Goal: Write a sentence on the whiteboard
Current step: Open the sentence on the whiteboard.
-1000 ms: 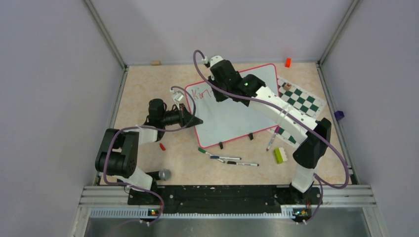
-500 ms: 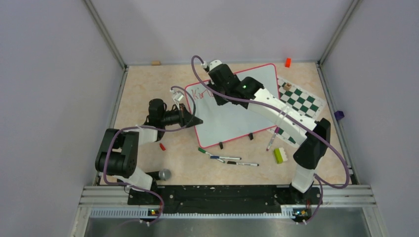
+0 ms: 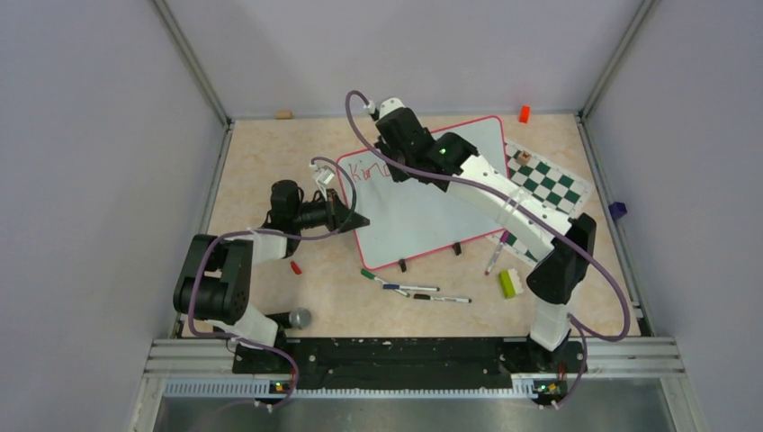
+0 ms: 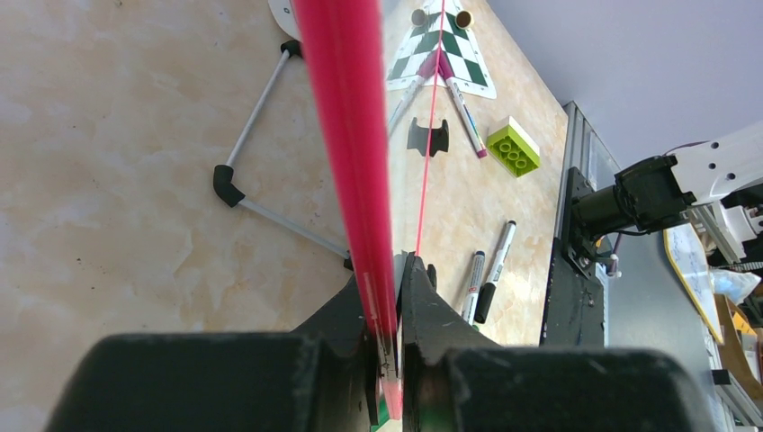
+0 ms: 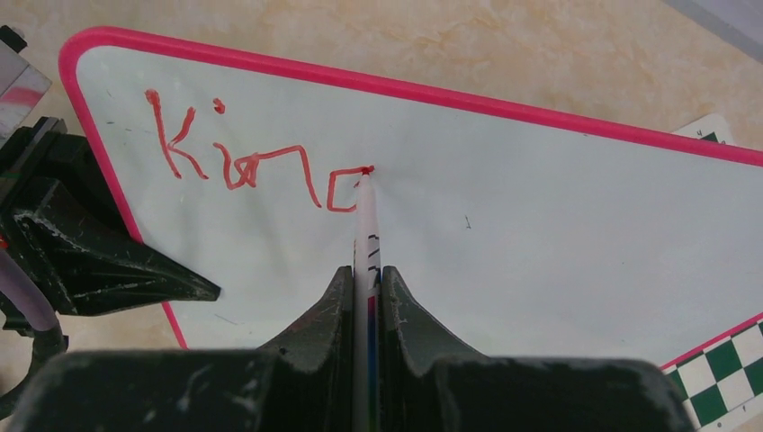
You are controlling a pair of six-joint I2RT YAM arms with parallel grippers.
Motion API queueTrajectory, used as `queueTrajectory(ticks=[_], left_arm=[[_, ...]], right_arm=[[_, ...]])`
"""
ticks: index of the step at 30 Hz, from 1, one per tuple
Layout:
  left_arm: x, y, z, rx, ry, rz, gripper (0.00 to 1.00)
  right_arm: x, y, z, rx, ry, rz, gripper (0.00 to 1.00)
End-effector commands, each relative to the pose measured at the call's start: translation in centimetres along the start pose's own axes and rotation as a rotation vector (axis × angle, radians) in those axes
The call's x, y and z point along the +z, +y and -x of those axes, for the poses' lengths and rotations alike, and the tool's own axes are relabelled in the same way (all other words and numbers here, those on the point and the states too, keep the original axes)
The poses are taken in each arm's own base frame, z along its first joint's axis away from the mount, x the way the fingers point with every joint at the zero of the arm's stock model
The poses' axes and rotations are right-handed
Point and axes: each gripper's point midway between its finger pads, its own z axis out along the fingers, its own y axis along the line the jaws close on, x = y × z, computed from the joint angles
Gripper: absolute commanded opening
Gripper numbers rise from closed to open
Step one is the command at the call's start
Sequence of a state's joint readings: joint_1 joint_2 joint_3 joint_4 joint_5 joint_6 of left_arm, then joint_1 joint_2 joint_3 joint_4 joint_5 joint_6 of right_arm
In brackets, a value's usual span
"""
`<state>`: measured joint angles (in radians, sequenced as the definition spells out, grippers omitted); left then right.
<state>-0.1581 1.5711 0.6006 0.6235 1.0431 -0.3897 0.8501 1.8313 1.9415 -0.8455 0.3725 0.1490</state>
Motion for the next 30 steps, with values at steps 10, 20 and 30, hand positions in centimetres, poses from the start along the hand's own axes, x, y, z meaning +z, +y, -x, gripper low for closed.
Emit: queueTrajectory(ticks=[10, 20, 30], left_arm=[[-0.3, 4.6, -1.6, 0.03, 0.011, 0.21, 0.0], [-0.3, 4.7, -1.6, 0.031, 0.011, 0.213, 0.0], [-0.4, 4.7, -1.6, 0.035, 0.011, 0.219, 0.0]], right_arm=[[0.4, -1.1, 4.0, 0.013, -0.099, -0.051, 0.0], [0.7, -0.6, 1.0, 0.012, -0.032, -0.02, 0.0], [0.1, -0.6, -0.9, 0.023, -0.008, -0.003, 0.0]])
